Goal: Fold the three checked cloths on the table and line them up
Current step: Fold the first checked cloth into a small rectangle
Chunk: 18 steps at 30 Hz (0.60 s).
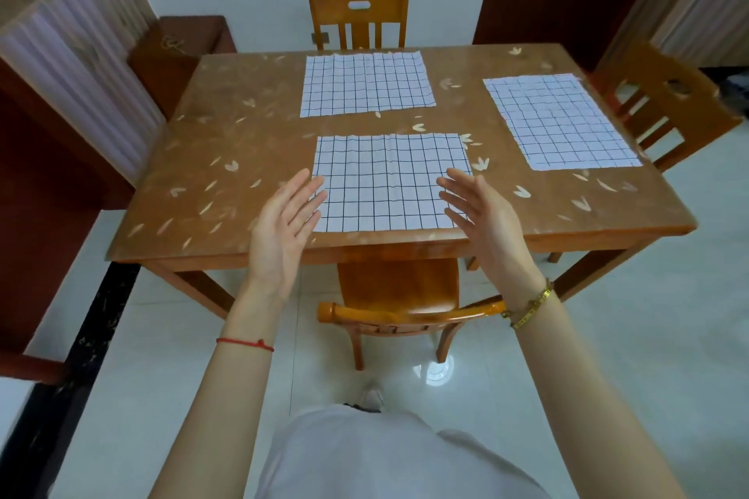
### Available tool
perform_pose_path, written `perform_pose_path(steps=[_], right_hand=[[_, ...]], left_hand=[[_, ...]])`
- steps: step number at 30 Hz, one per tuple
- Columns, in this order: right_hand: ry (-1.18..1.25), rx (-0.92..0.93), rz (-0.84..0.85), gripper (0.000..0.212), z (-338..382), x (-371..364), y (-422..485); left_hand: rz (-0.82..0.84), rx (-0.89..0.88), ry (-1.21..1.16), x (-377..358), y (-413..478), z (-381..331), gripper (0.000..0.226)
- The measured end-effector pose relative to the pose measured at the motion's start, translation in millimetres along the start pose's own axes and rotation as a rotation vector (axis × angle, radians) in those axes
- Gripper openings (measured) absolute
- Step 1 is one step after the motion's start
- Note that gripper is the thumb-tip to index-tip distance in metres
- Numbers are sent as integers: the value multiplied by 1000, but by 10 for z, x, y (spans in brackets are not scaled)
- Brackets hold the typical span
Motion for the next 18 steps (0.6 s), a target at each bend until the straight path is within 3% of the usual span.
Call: perform_pose_path(steps=[18], right_hand=[[9, -92, -51, 37, -4, -17, 952]], left_hand=[[-11, 63, 21, -272, 949, 96, 42]])
Point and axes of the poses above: each hand's wrist, its own y-axis towards the middle knuckle, its own x-axis out of the back of the hand, z = x × y, the point moved 1 cm from there along y, towards the middle knuckle, and after that the axes turned 5 degrees about -z, right-handed, at the moved point
